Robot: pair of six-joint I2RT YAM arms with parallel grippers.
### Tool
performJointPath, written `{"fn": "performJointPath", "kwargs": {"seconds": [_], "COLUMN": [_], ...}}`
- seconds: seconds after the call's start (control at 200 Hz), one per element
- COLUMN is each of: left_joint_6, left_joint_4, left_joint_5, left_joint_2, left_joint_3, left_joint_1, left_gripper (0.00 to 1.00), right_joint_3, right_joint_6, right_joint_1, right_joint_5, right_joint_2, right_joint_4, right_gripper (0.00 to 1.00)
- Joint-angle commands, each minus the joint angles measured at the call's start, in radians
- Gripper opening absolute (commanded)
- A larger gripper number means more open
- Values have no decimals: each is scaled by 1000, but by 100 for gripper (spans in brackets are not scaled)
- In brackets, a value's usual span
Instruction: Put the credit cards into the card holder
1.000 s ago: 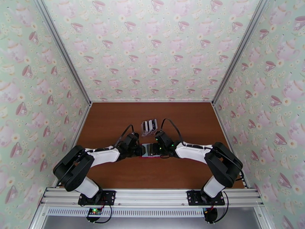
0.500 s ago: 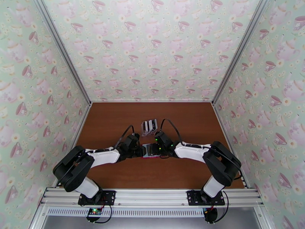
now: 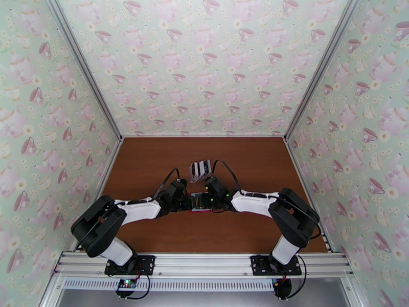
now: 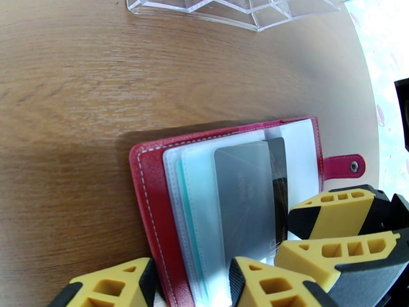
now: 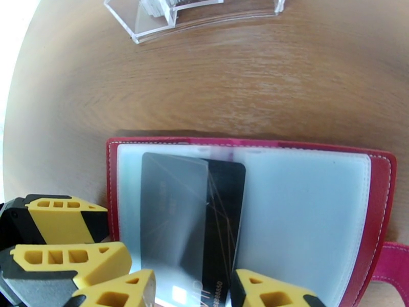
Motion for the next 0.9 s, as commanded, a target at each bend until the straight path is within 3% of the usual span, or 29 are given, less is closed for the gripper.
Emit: {"fn": "performJointPath", "kwargs": {"seconds": [0.0,0.31,0.551,0.891], "left_joint_6": [-20,-21,-8,2], "left_joint_4": [-146,-132,-140,-155], "left_joint_5": [79,103,108,105], "left_joint_2": [58,59,74,75], "left_joint_3": [-64,-83,-65,-50], "left_joint_1": [-11,30,54,67], "left_gripper": [46,47,32,30], "right_joint_3": [28,38,54,69], "right_joint_6": [8,16,16,13], "right_joint_1": [9,9,9,8], "right_joint_5": [-12,-12,-7,-22], "right_joint_2": [23,30,42,61], "right_joint_4": [20,38,35,41], "right_gripper": [44,44,40,33]}}
